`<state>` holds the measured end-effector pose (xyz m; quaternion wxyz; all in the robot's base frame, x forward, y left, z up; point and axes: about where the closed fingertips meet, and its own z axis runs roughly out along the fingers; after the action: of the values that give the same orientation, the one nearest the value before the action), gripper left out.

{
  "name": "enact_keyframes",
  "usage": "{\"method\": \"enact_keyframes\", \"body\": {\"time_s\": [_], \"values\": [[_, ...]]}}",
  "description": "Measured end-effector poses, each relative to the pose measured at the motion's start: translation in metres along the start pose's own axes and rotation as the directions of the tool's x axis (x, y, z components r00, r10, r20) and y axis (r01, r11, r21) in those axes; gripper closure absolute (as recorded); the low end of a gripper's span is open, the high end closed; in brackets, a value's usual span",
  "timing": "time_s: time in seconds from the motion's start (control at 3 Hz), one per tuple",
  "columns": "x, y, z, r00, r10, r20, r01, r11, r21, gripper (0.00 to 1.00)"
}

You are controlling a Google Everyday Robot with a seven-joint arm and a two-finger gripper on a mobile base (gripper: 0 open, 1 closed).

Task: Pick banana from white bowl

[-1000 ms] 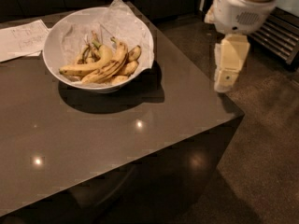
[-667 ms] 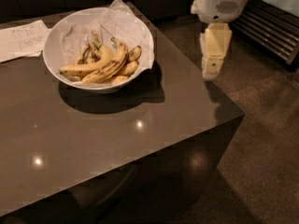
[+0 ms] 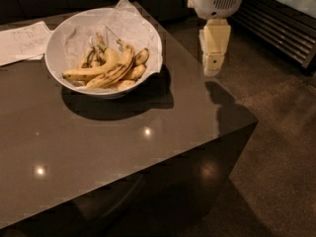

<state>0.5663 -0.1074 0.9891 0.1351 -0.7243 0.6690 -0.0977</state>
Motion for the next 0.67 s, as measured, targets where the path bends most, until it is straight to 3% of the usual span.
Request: {"method": "enact_keyframes", "body": {"time_s": [0.33,0.67], "values": [[-0.011,-0.020,0.000,0.999,-0.049,0.011,0.049,0.9984,0.029,0.00],[-0.037,-0.045,-0.003,0.990,-0.139,0.038,0.137,0.9893,0.050,0.00]]}}
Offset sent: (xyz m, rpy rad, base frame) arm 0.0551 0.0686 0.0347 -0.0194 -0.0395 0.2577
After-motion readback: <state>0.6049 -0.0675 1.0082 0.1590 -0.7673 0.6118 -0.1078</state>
